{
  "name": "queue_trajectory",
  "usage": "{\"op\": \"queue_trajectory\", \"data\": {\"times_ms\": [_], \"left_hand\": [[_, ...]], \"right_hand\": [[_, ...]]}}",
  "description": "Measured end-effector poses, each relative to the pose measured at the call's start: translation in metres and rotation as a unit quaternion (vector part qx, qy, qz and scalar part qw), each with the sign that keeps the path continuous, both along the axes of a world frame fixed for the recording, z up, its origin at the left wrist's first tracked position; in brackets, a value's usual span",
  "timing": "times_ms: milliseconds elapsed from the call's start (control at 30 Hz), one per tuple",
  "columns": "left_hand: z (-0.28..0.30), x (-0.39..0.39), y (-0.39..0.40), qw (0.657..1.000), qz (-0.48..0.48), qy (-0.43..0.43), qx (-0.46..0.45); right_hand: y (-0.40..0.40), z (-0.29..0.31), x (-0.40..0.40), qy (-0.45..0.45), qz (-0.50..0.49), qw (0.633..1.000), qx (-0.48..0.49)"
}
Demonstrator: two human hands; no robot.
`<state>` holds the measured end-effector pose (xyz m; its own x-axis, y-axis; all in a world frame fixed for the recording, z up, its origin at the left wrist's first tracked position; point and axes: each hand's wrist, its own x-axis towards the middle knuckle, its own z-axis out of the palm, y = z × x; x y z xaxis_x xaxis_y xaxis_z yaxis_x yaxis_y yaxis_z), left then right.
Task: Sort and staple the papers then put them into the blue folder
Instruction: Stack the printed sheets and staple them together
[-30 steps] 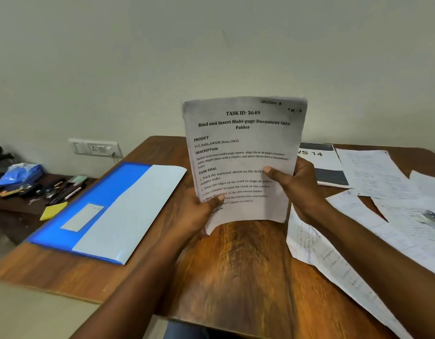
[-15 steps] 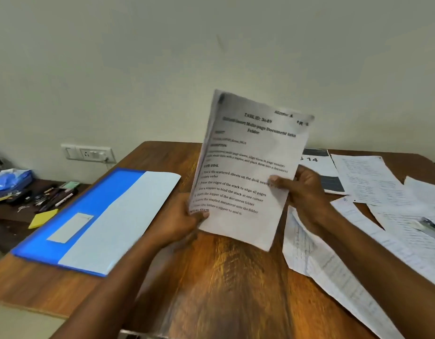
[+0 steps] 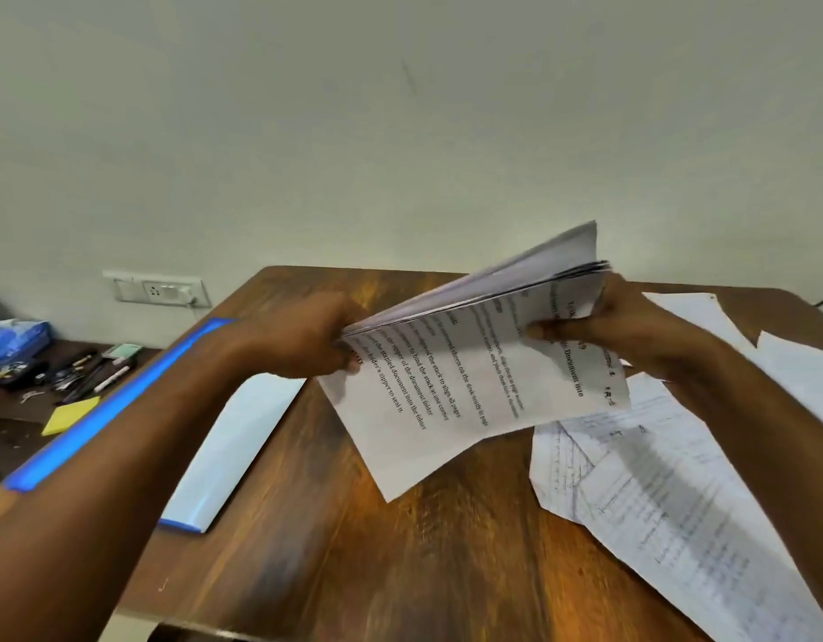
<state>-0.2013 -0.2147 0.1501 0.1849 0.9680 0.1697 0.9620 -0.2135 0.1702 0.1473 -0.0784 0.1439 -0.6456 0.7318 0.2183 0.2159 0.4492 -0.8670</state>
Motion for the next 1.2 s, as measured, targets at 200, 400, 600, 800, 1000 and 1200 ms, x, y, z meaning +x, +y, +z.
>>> {"op": "queue_trajectory", "data": {"times_ms": [200, 400, 600, 800, 1000, 1200], "left_hand": [[-0.013, -0.020, -0.012, 0.878, 0.032, -0.477, 0.019], [-0.084, 0.024, -0.016, 0.725, 0.059, -0.687, 0.002], [-0.099, 0.044, -0.012, 0.785, 0.124, -0.599, 0.099], [-0.121, 0.043, -0.021, 0.806, 0.151, -0.565, 0.089], [-0.134, 0.044, -0.024, 0.808, 0.151, -0.565, 0.065], [-0.129, 0.048, -0.026, 0.807, 0.158, -0.567, 0.053]], "right_hand": [[0.010, -0.037, 0.002, 0.138, -0.026, 0.987, -0.079], [0.002, -0.062, -0.012, 0.241, -0.061, 0.957, -0.152], [-0.002, -0.078, -0.021, 0.289, -0.077, 0.947, -0.115], [-0.001, -0.091, -0.028, 0.238, -0.090, 0.961, -0.109], [-0.001, -0.113, -0.029, 0.161, -0.124, 0.969, -0.141], [-0.007, -0.122, -0.034, 0.149, -0.144, 0.960, -0.186]]}}
